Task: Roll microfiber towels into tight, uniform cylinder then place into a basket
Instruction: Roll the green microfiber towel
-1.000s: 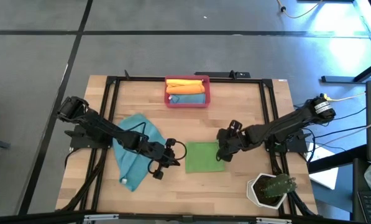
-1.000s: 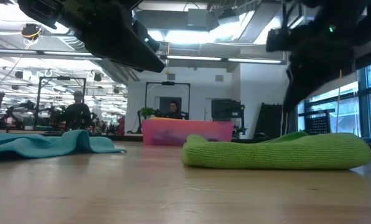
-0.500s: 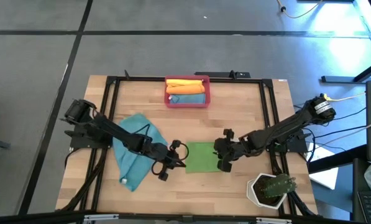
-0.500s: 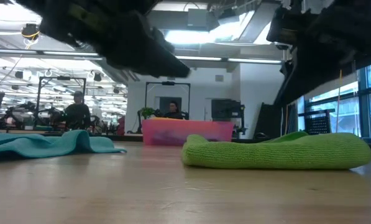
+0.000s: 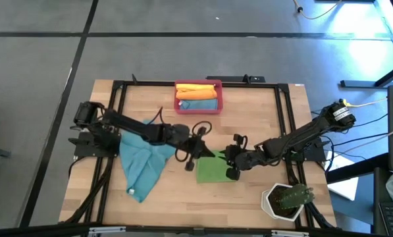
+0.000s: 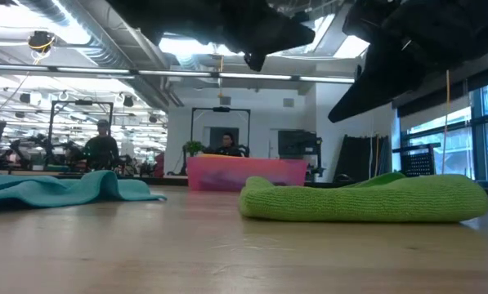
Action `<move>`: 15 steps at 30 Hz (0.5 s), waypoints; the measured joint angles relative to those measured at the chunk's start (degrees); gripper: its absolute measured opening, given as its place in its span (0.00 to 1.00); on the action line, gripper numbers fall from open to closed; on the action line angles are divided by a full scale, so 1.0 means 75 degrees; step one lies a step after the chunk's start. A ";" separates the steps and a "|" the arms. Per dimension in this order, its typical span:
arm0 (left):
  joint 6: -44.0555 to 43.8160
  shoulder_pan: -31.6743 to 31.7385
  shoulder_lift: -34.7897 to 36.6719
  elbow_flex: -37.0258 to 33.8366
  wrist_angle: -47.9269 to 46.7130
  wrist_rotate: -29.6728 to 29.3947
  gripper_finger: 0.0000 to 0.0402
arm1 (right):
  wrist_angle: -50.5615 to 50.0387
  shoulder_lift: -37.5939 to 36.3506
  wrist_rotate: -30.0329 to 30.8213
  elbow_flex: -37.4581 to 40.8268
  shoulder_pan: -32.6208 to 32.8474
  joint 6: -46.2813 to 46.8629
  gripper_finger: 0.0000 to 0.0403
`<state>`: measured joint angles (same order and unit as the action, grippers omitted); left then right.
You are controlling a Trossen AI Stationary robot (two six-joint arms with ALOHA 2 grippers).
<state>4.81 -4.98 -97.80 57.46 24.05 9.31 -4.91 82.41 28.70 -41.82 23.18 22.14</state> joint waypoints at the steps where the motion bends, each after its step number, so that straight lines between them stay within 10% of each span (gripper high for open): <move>1: -0.0169 0.0062 0.0003 0.0018 0.0028 0.0016 0.00 | 0.0001 0.0000 0.0021 0.0000 0.0000 0.0001 0.23; 15: 0.0214 -0.0175 0.0003 0.0011 -0.0003 -0.0009 0.00 | 0.0021 0.0006 0.0001 0.0000 0.0251 0.0196 0.23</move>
<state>6.42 -6.29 -97.78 57.54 24.03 9.25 -4.75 82.46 28.71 -41.82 25.06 23.61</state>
